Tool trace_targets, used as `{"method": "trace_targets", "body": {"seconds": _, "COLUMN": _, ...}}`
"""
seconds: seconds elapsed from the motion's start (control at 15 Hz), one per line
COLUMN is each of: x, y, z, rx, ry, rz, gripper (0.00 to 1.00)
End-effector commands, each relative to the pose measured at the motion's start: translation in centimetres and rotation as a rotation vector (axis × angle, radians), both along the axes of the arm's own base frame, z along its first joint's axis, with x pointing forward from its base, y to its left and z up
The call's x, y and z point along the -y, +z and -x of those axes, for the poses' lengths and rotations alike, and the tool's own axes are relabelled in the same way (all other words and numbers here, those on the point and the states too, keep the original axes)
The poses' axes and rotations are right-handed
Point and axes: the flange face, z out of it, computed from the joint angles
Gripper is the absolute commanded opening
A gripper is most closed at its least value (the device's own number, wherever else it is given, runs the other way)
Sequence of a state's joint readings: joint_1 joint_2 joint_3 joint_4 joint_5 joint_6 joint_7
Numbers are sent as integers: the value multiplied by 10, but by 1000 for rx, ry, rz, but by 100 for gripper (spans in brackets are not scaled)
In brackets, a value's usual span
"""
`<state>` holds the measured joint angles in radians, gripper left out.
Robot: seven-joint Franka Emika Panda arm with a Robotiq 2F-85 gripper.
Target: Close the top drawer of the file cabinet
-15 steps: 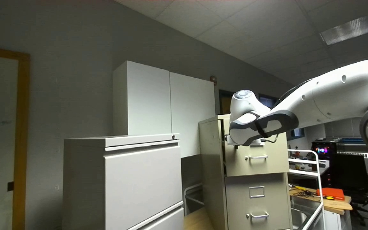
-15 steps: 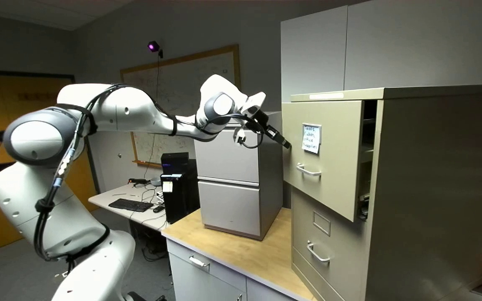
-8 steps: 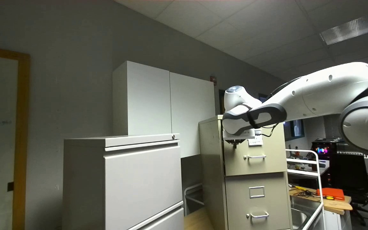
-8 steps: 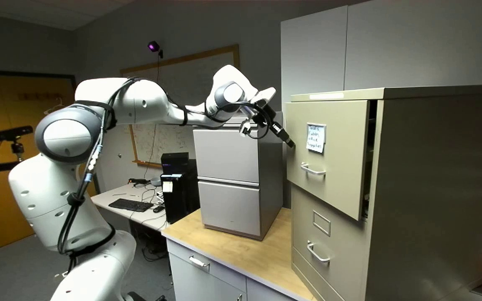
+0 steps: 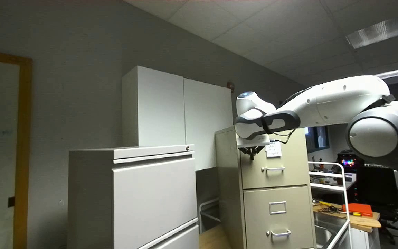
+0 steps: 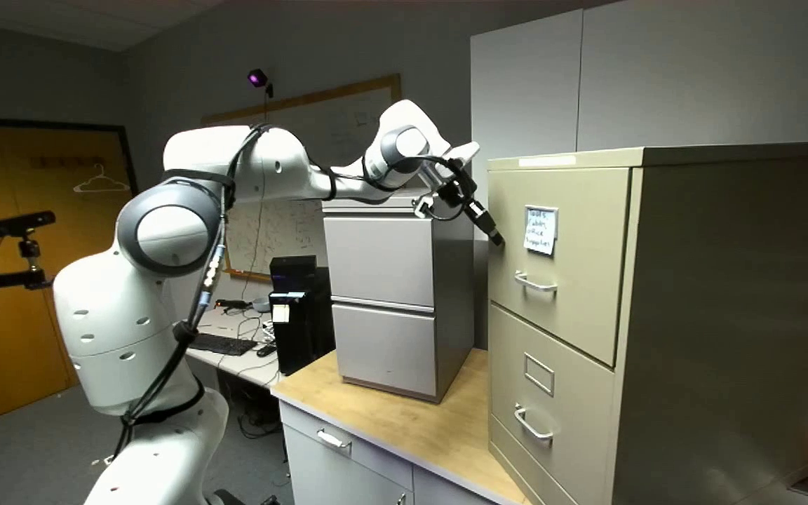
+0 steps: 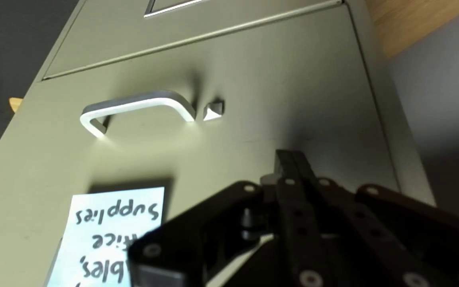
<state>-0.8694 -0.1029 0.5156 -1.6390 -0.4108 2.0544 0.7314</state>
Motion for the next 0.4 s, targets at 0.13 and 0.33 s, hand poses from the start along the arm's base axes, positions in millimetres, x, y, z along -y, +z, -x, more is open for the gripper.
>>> {"method": "trace_targets", "body": {"seconds": 0.13, "x": 25, "y": -24, "z": -72, "rx": 15, "ry": 21, "rz": -45, "gripper": 0}}
{"method": "trace_targets", "body": {"seconds": 0.33, "x": 27, "y": -14, "z": -72, "rx": -6, "ry": -2, "rz": -71, "gripper": 0}}
